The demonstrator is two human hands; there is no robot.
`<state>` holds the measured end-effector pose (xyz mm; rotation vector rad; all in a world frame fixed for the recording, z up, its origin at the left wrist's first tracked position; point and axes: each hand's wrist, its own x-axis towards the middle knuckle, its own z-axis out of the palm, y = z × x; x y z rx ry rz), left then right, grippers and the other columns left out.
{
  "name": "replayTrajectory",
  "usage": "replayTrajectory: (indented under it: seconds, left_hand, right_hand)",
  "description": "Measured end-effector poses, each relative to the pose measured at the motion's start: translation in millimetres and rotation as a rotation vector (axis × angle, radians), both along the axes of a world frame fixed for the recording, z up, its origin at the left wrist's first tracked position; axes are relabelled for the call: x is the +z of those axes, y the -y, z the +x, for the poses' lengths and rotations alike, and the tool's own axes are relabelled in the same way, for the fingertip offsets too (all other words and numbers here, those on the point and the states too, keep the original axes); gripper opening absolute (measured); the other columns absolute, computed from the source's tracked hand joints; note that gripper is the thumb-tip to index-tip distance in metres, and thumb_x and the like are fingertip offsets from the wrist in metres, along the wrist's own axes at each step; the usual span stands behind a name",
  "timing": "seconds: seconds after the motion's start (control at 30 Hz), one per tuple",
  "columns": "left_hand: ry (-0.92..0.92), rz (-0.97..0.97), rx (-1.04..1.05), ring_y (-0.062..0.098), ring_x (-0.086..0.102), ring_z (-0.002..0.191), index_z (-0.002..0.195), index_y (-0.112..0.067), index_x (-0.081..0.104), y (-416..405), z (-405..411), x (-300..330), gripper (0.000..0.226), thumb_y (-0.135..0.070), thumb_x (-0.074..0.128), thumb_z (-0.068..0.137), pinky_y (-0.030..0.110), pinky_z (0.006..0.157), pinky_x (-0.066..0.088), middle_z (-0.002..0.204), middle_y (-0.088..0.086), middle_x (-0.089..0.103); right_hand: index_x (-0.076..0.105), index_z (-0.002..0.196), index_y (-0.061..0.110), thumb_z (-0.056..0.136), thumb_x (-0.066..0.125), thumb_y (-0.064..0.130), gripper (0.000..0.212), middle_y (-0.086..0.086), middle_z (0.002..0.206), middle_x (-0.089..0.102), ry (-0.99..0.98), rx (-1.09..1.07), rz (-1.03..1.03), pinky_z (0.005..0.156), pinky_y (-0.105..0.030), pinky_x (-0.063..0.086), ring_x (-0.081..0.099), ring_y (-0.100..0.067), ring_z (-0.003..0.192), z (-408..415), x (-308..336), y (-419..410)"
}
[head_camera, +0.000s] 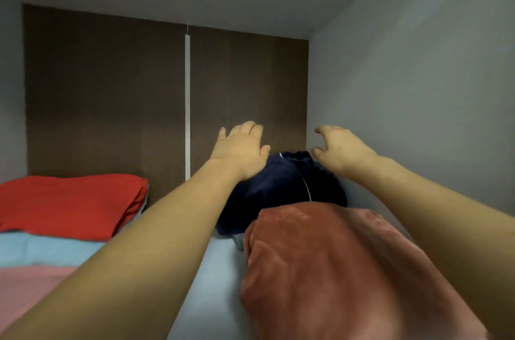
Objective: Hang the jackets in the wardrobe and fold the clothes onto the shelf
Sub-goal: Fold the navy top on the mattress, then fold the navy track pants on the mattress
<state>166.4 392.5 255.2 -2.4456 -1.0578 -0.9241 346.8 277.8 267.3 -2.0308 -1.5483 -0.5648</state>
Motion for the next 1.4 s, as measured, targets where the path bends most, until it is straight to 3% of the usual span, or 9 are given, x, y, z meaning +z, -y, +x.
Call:
replayTrajectory:
  seconds: [0.33,0.53,0.73,0.93,1.0,1.13,1.27,1.4]
  left_hand:
    - [-0.002,0.237,-0.237,0.024,0.028,0.144,0.150,-0.013,0.031,121.0,-39.0,-8.7,0.059,-0.041,0.042,0.100,0.051,0.119,0.019,0.156,0.005,0.031]
    - [0.106,0.344,-0.421,0.028,0.035,0.139,0.147,-0.006,0.036,230.8,-37.9,4.9,0.059,-0.035,0.048,0.097,0.046,0.116,0.027,0.151,0.010,0.038]
    - [0.313,0.482,-0.640,0.032,0.027,0.146,0.150,-0.003,0.033,373.0,-13.7,21.7,0.062,-0.025,0.050,0.094,0.049,0.121,0.018,0.153,0.014,0.037]
    - [0.510,0.521,-0.921,0.035,0.029,0.145,0.149,-0.001,0.036,549.0,46.2,21.3,0.062,-0.024,0.049,0.093,0.052,0.121,0.014,0.153,0.017,0.038]
    - [0.546,0.488,-1.019,0.034,0.028,0.146,0.149,-0.001,0.036,615.8,70.2,14.2,0.061,-0.025,0.049,0.094,0.052,0.122,0.013,0.154,0.016,0.037]
    - [0.497,0.425,-1.178,0.033,0.023,0.148,0.150,-0.002,0.034,739.4,119.4,-0.4,0.061,-0.026,0.047,0.096,0.051,0.123,0.008,0.156,0.015,0.034]
    - [0.412,0.337,-1.257,0.028,0.012,0.151,0.154,-0.007,0.022,845.1,174.6,-18.1,0.063,-0.031,0.041,0.100,0.046,0.124,0.001,0.161,0.010,0.023]
    - [0.295,0.309,-1.391,0.030,0.016,0.149,0.154,-0.007,0.022,946.0,231.6,-48.9,0.062,-0.032,0.041,0.100,0.045,0.123,0.003,0.159,0.010,0.025]
  right_hand:
    - [0.030,0.151,0.009,0.094,0.055,0.026,0.064,-0.012,0.154,0.036,-0.012,-0.159,-0.019,0.112,-0.031,0.029,0.033,-0.026,0.141,-70.1,-14.8,175.5]
    - [0.027,0.152,0.011,0.095,0.053,0.026,0.064,-0.009,0.156,0.031,0.052,-0.242,0.052,0.113,-0.034,0.027,0.030,-0.025,0.143,-97.1,-3.6,294.7]
    - [0.028,0.151,0.009,0.096,0.052,0.024,0.062,-0.008,0.155,0.032,0.210,-0.309,0.189,0.114,-0.030,0.022,0.029,-0.024,0.142,-106.7,0.5,448.4]
    - [0.040,0.144,0.003,0.092,0.058,0.014,0.056,-0.011,0.149,0.041,0.368,-0.460,0.238,0.108,-0.015,0.016,0.035,-0.024,0.138,-94.9,-13.9,643.2]
    - [0.045,0.139,-0.001,0.090,0.059,0.008,0.053,-0.014,0.145,0.046,0.386,-0.518,0.242,0.109,-0.016,0.019,0.041,-0.027,0.135,-86.2,-24.8,706.8]
    - [0.041,0.143,0.002,0.093,0.057,0.014,0.054,-0.010,0.149,0.041,0.323,-0.714,0.226,0.113,-0.029,0.027,0.036,-0.025,0.139,-61.3,-44.7,824.6]
    - [0.035,0.148,0.008,0.095,0.055,0.021,0.058,-0.004,0.154,0.034,0.240,-0.932,0.242,0.114,-0.026,0.021,0.029,-0.020,0.142,-36.8,-68.0,937.3]
    - [0.031,0.150,0.010,0.095,0.054,0.025,0.061,-0.003,0.156,0.032,0.164,-1.130,0.218,0.114,-0.024,0.019,0.027,-0.018,0.143,-15.2,-98.8,1041.6]
